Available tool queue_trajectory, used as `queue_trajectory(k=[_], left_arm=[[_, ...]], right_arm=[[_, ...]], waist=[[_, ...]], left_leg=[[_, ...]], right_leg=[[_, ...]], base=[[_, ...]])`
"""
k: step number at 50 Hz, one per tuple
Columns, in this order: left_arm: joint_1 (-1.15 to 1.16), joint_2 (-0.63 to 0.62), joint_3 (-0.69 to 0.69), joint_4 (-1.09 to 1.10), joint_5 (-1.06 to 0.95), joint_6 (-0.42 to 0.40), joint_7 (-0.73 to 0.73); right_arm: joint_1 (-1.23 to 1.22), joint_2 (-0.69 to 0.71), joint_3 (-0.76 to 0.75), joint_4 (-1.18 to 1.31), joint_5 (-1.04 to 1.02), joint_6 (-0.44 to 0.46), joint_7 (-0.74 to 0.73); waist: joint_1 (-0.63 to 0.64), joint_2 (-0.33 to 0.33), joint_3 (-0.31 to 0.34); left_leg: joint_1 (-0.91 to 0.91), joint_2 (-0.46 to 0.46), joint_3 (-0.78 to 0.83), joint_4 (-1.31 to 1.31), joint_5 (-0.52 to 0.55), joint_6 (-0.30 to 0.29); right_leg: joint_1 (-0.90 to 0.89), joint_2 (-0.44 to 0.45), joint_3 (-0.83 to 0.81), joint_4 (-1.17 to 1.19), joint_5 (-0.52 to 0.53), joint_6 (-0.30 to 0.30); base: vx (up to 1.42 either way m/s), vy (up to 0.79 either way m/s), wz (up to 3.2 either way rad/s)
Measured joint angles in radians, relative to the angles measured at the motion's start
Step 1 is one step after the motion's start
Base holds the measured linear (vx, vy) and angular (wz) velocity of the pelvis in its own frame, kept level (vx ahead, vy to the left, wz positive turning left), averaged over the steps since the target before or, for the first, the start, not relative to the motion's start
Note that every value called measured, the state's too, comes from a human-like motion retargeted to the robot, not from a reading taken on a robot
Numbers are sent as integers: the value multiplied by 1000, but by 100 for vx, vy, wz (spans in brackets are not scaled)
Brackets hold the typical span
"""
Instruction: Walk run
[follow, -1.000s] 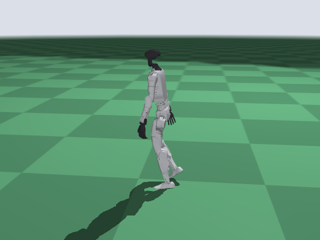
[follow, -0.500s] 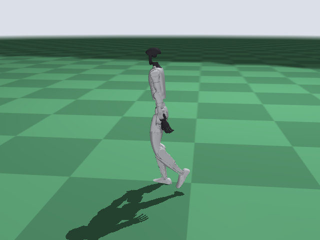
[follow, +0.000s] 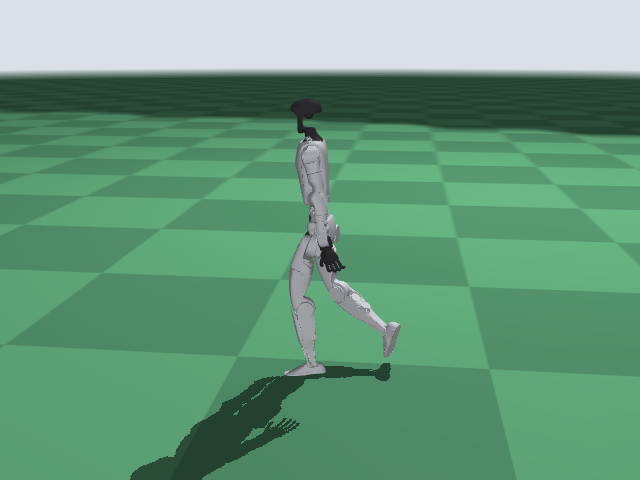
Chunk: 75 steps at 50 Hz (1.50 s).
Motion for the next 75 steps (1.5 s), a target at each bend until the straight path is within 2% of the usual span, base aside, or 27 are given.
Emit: queue_trajectory(k=[3,5,8,10,14,16,18,20,23,25,27,30,33,37,40,43,47,48,50,53,55,58,62,65,68,72,75], left_arm=[[-99,28,-35,-93,-78,-26,41],[-160,51,-69,-146,-124,-60,85],[-251,102,-112,-205,-174,-137,117],[-306,135,-131,-244,-191,-166,116],[-391,188,-172,-321,-224,-191,89],[-403,188,-196,-352,-241,-210,90],[-390,163,-203,-375,-245,-229,102],[-347,126,-195,-388,-229,-241,108],[-227,62,-154,-369,-137,-247,92],[-153,22,-134,-300,-43,-238,89],[-113,14,-143,-189,51,-194,104],[-82,24,-189,-22,127,-117,103],[-37,22,-192,82,183,-64,56],[56,1,-142,141,208,-13,37],[97,-23,-101,169,172,-3,54],[98,-36,-76,185,140,18,46],[87,-33,-76,145,139,20,0],[87,-33,-76,123,143,12,-2],[90,-31,-82,80,153,-10,15],[73,-30,-66,28,138,-45,72],[58,-15,-97,10,100,-62,84],[-23,24,-160,18,12,-64,73],[-161,67,-194,8,-20,-34,99],[-257,99,-239,-47,-28,-66,90],[-328,138,-278,-152,-61,-116,71],[-371,169,-313,-296,-138,-220,98],[-370,147,-307,-319,-180,-311,156]], right_arm=[[18,4,-21,42,-44,40,-11],[52,9,-52,39,-65,58,-39],[115,13,-80,6,-32,56,-60],[152,16,-89,-10,15,46,-49],[186,27,-138,-16,95,70,11],[203,21,-157,-17,126,80,53],[206,7,-175,-13,141,87,95],[204,-1,-193,-6,124,92,96],[174,-26,-162,36,127,89,91],[153,-35,-142,61,131,99,77],[122,-36,-108,65,162,99,91],[45,-37,-78,34,144,101,143],[-37,-30,-54,-34,63,88,69],[-117,-48,5,-149,-34,52,-5],[-165,-60,27,-252,-103,34,-23],[-189,-73,30,-308,-92,-5,-53],[-183,-83,38,-263,11,-58,-30],[-171,-80,44,-240,34,-55,7],[-125,-68,28,-194,51,-48,109],[-58,-28,9,-114,43,-40,157],[-10,-18,-11,-55,38,-17,125],[38,-30,-21,-8,10,19,84],[117,-23,-85,-19,-49,65,39],[192,-12,-112,-80,31,77,28],[245,14,-133,-123,107,67,4],[252,41,-161,-108,154,101,4],[238,33,-158,-76,203,111,63]], waist=[[-77,-9,26],[-140,-7,30],[-228,-3,37],[-275,-7,42],[-325,-19,51],[-320,-19,36],[-305,-17,11],[-310,-10,-7],[-350,10,12],[-332,-33,3],[-276,-93,17],[-228,-152,50],[-167,-122,68],[-114,-89,52],[-72,-41,65],[-18,-27,79],[42,-33,77],[50,-32,70],[77,-23,47],[59,-15,44],[22,29,25],[-13,60,31],[-133,59,43],[-203,54,43],[-266,41,53],[-299,20,49],[-297,20,26]], left_leg=[[113,-67,-33,-101,-8,-7],[178,-97,-28,-157,-15,-6],[255,-135,-71,-202,-42,-17],[306,-155,-100,-220,-70,-32],[421,-183,-146,-249,-133,-70],[461,-185,-152,-243,-157,-100],[487,-195,-148,-221,-152,-134],[522,-206,-165,-189,-83,-174],[551,-209,-181,-47,215,-208],[531,-211,-44,116,429,-158],[485,-212,72,307,469,-108],[365,-137,155,519,326,-98],[162,-77,131,586,200,-126],[-18,15,266,415,44,-32],[-144,-1,235,149,30,-24],[-258,-58,70,-77,51,-65],[-306,-78,13,-117,79,-27],[-307,-80,17,-68,87,7],[-285,-33,38,-7,151,2],[-245,-7,-63,101,90,0],[-154,10,-66,87,26,7],[-10,40,17,20,-14,-13],[137,-46,-3,-125,-14,-34],[210,-107,-39,-187,-34,-45],[294,-148,-83,-226,-72,-73],[405,-186,-109,-252,-139,-113],[462,-191,-117,-225,-161,-172]], right_leg=[[-229,-58,8,182,-114,2],[-345,-78,-29,166,-167,-17],[-475,-94,-72,-33,-255,-68],[-534,-91,-97,-247,-321,-133],[-603,-31,-59,-662,-346,-164],[-640,-22,-44,-700,-365,-169],[-657,-38,-69,-623,-375,-214],[-631,-67,-170,-565,-294,-240],[-589,-69,-7,-453,-259,-228],[-497,-102,65,-462,-316,-222],[-395,-155,30,-491,-352,-217],[-267,-205,-29,-537,-393,-186],[-143,-124,-67,-657,-387,-167],[-29,-45,-105,-752,-417,-145],[72,35,-99,-820,-447,-140],[143,61,-69,-832,-488,-116],[208,60,-5,-789,-484,-36],[221,62,14,-770,-461,-10],[249,73,29,-723,-373,35],[207,69,59,-517,-42,41],[160,73,-34,-320,111,28],[0,27,-48,-31,-3,-27],[-283,-20,-49,130,-159,-8],[-425,-79,-127,6,-250,-65],[-523,-88,-166,-281,-323,-145],[-616,-14,-114,-669,-376,-200],[-652,5,-84,-690,-391,-226]], base=[[77,4,22],[98,8,96],[95,2,101],[90,-9,88],[81,-13,66],[124,-19,20],[130,-18,-2],[143,-20,8],[129,-7,30],[130,-6,-24],[118,-12,-45],[93,-12,-1],[78,-10,-49],[103,-3,-39],[83,7,-54],[82,9,-56],[114,17,-44],[121,19,-51],[130,21,-61],[122,6,-38],[117,11,16],[102,14,-18],[82,11,61],[90,7,93],[83,-7,91],[103,-16,47],[117,-13,14]])
